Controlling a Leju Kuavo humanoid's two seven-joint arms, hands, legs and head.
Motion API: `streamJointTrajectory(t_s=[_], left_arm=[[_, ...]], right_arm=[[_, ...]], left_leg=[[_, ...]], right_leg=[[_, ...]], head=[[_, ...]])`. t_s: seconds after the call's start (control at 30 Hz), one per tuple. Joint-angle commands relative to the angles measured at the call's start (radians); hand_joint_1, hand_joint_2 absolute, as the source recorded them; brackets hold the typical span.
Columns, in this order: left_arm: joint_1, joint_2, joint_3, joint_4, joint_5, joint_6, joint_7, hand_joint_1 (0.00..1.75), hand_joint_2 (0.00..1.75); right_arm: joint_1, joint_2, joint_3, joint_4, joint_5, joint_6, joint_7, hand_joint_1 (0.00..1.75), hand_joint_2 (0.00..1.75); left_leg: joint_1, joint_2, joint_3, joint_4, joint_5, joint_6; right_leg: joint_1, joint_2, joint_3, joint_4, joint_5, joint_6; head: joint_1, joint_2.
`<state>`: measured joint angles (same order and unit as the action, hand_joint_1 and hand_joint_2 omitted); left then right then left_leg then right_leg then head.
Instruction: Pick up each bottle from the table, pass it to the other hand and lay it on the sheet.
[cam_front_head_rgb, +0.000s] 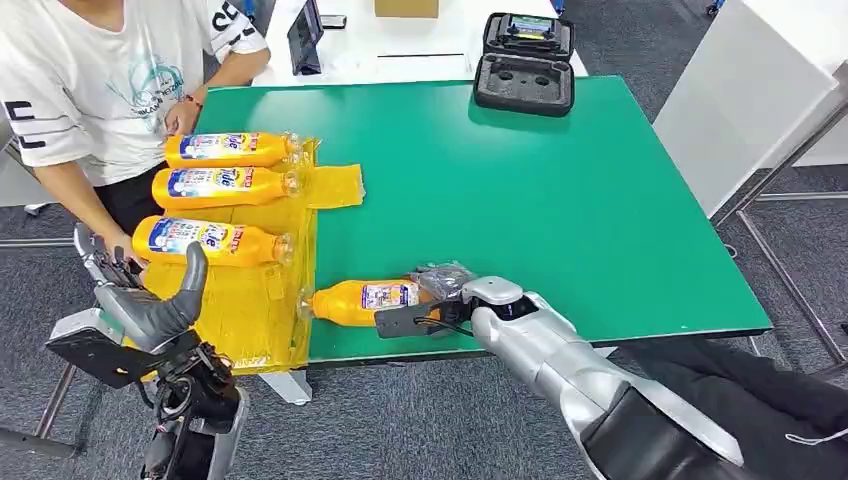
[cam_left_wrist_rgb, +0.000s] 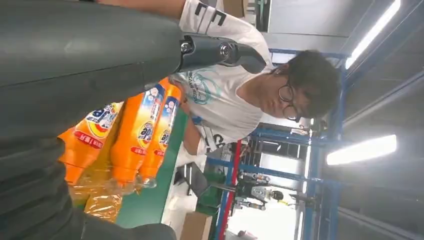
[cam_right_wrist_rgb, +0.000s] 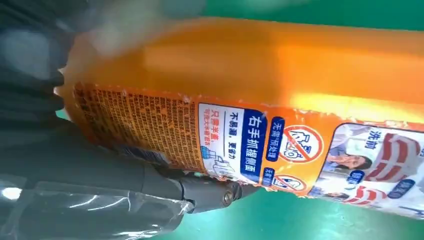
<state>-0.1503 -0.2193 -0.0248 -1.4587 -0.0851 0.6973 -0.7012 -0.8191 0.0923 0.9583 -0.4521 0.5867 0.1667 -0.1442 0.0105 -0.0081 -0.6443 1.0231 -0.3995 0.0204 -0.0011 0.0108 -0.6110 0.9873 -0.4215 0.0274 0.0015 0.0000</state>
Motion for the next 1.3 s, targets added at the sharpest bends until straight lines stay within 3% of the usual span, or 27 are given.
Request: streamJointTrajectory(t_s=[0.03, 0.27, 0.43, 0.6, 0.67, 0.8, 1.1, 1.3], left_arm=[[-0.020, 0.012, 0.007, 0.059, 0.007, 0.001, 0.003, 0.00, 1.75], [-0.022, 0.017, 0.002, 0.057, 0.011, 0.001, 0.003, 0.00, 1.75], [-0.007, 0.017, 0.003, 0.050, 0.010, 0.001, 0.003, 0.00, 1.75], [0.040, 0.035, -0.011, -0.027, 0.059, 0.001, 0.003, 0.00, 1.75], [0.065, 0.058, -0.044, -0.056, 0.131, -0.003, 0.003, 0.00, 1.75], [0.108, 0.069, -0.055, -0.113, 0.205, -0.069, 0.003, 0.00, 1.75], [0.105, 0.081, -0.121, -0.086, 0.298, -0.180, 0.003, 0.00, 1.75], [0.040, 0.150, -0.345, 0.007, 0.353, -0.277, 0.005, 0.00, 1.75]], right_arm=[[-0.045, 0.008, 0.055, 0.071, 0.002, 0.002, 0.002, 1.57, 1.75], [-0.039, 0.008, 0.050, 0.070, 0.005, -0.016, 0.000, 1.75, 1.75], [-0.027, 0.017, -0.005, 0.053, -0.035, -0.072, -0.024, 1.75, 1.75], [0.030, -0.003, -0.193, -0.069, -0.167, -0.293, -0.145, 1.75, 1.75], [0.102, -0.022, -0.294, -0.181, -0.227, -0.407, -0.219, 1.75, 1.75], [0.295, -0.052, -0.452, -0.409, -0.340, -0.519, -0.382, 1.75, 1.75], [0.410, -0.027, -0.544, -0.545, -0.361, -0.570, -0.468, 1.75, 1.75], [0.486, -0.021, -0.544, -0.537, -0.357, -0.488, -0.483, 1.75, 1.75]], left_leg=[[0.000, 0.000, 0.003, -0.001, -0.001, 0.000], [-0.001, 0.000, 0.004, -0.001, -0.001, 0.000], [-0.001, 0.000, 0.004, -0.001, -0.001, 0.000], [-0.001, 0.001, 0.005, -0.001, -0.002, -0.001], [0.000, 0.000, 0.002, -0.001, -0.001, 0.000], [0.001, -0.002, 0.004, -0.002, -0.001, 0.000], [0.000, -0.002, 0.003, -0.001, -0.003, -0.001], [-0.001, -0.005, 0.004, -0.002, -0.002, 0.000]], right_leg=[[0.000, -0.001, 0.002, 0.000, -0.001, 0.000], [0.000, -0.001, 0.004, -0.001, -0.002, 0.000], [0.000, -0.001, 0.003, -0.001, -0.001, 0.000], [0.000, -0.001, 0.005, -0.001, -0.002, 0.000], [0.000, 0.000, 0.002, -0.001, -0.001, 0.000], [0.001, -0.002, 0.004, -0.002, -0.002, 0.000], [0.000, -0.003, 0.004, -0.001, -0.003, 0.000], [0.000, -0.006, 0.005, -0.002, -0.003, 0.000]], head=[[0.000, 0.000], [0.000, 0.000], [0.000, 0.000], [0.000, 0.000], [0.000, 0.000], [0.000, 0.000], [0.000, 0.000], [0.000, 0.000]])
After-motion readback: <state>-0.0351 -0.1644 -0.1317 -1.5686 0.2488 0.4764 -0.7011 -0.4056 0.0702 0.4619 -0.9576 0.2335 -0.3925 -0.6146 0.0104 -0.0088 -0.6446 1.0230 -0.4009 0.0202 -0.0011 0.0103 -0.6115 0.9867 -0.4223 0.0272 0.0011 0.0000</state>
